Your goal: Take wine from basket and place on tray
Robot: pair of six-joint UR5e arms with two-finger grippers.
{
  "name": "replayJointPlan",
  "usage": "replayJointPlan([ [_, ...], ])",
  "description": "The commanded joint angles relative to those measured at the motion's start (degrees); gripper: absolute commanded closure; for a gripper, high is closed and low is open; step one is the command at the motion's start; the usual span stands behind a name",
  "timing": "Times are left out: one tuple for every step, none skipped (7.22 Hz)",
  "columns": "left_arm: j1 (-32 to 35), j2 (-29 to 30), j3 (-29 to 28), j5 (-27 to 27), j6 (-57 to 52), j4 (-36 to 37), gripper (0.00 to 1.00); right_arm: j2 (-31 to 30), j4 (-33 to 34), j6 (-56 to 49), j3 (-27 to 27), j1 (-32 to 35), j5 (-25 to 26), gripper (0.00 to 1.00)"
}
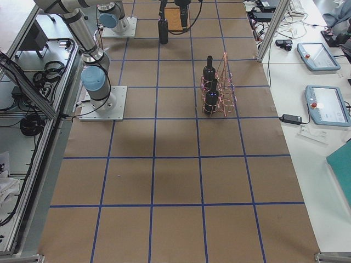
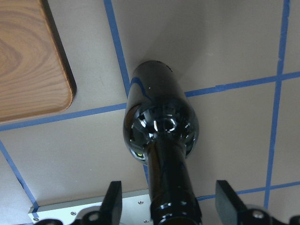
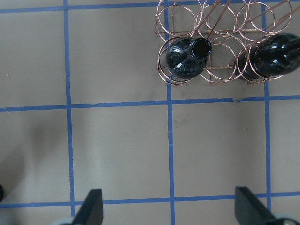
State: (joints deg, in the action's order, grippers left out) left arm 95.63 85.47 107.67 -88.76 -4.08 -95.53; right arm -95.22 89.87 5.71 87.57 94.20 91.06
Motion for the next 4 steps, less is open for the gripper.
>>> replayJointPlan([
  [0.0,0.0,-0.1,0.1,0.0,0.0,0.4,-0.1,-0.8,0.0,-0.2,0.0,0.3,0.0],
  [0.0,0.0,0.0,0.0,0.0,0.0,0.45,-0.1,-0.9,0.0,-0.1,0.0,-0.1,0.0],
  [0.0,0.0,0.0,-0.2,0.1,-0.2,0.53,-0.1,-1.0,-0.1,0.0,0.1,-0.1,0.0],
  [0.0,0.0,-0.2,-0.1,0.1,-1.9,0.67,-0.1,-1.6,0.0,0.0,0.2,-0.3,0.0],
])
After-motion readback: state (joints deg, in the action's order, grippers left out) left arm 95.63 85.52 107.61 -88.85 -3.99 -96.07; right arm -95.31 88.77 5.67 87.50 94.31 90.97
